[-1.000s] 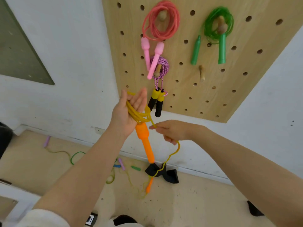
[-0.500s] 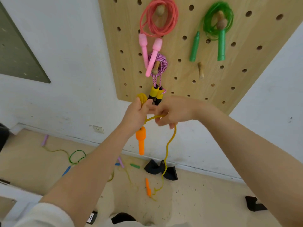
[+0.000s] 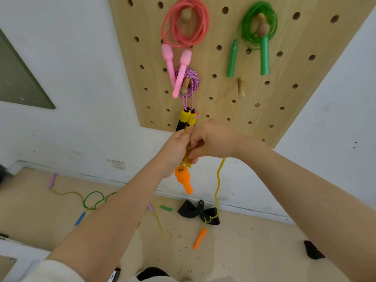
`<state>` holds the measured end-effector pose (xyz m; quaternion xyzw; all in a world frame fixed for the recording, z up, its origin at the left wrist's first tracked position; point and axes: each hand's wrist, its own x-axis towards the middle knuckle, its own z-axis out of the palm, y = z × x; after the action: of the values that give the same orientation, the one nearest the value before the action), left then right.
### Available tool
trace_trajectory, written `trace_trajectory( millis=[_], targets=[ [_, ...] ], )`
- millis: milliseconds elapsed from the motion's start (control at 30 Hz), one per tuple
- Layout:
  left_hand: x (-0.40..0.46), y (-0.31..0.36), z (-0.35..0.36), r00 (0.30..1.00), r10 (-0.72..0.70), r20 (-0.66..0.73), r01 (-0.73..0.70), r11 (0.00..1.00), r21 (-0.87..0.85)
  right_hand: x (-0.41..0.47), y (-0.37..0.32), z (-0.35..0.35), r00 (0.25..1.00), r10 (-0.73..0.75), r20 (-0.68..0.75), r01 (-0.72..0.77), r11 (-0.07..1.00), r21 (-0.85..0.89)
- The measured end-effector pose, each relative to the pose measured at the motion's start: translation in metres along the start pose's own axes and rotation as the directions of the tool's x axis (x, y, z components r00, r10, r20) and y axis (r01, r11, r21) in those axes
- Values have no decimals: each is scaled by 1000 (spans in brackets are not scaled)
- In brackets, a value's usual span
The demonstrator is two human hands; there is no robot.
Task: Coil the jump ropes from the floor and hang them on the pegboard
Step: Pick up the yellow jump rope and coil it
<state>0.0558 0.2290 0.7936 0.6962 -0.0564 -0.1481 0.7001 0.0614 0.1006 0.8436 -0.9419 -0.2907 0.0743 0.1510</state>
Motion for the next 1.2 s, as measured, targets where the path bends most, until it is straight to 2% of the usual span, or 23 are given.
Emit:
trace_trajectory(
  millis=[100,167,233,300,400,467,533,567,633,700,767,833,900,933,1000,1100,1133,1200],
  targets=[
    [1,3,-5,992,-91,90,87,995,52,-3,11,-8,988,121,-98,-114,991,73],
    [-1,5,-11,956,-161,244,157,987,37,-9,21,-15,985,145,-93,-126,974,187],
    [-3,8,-17,897,-206,392,230,973,-17,-15,31,-19,988,107,-112,-75,964,255],
    [-3,12,-20,866,-203,456,292,947,-131,-16,36,-19,990,52,-131,6,914,407],
    [0,12,-18,887,-97,451,300,864,-405,-10,29,-10,981,63,-182,71,761,644],
    [3,9,-17,881,33,472,276,775,-569,-4,22,-5,981,97,-169,41,743,668],
    [8,4,-24,760,288,583,345,582,-736,-3,24,1,987,136,-88,-43,746,664],
    [9,5,-30,731,386,563,350,497,-794,-4,30,6,986,159,-47,-82,717,692],
    [10,7,-42,838,387,385,224,400,-889,-8,44,20,983,182,-32,-93,640,763],
    [7,6,-46,961,254,109,10,363,-932,-11,58,36,980,199,23,-146,629,764],
    [7,3,-54,978,149,-147,-186,291,-938,-12,65,47,949,186,254,-310,695,648],
    [9,0,-55,968,114,-225,-246,233,-941,-13,64,56,864,190,466,-422,777,467],
    [12,-6,-53,972,58,-228,-234,314,-920,-12,58,60,813,211,543,-392,888,241],
    [12,-9,-49,976,25,-218,-210,398,-893,-11,52,60,799,219,560,-313,947,75],
    [13,-12,-40,983,4,-183,-149,602,-784,-5,40,59,808,209,551,-134,976,-174],
    [12,-14,-27,989,25,-147,-78,928,-365,6,17,49,861,63,504,71,968,-242],
    [11,-15,-22,988,29,-152,-58,981,-186,9,9,41,875,20,483,102,969,-226],
    [5,-18,-8,980,75,-182,-55,992,113,15,1,20,896,-52,442,138,977,-165]
  ],
)
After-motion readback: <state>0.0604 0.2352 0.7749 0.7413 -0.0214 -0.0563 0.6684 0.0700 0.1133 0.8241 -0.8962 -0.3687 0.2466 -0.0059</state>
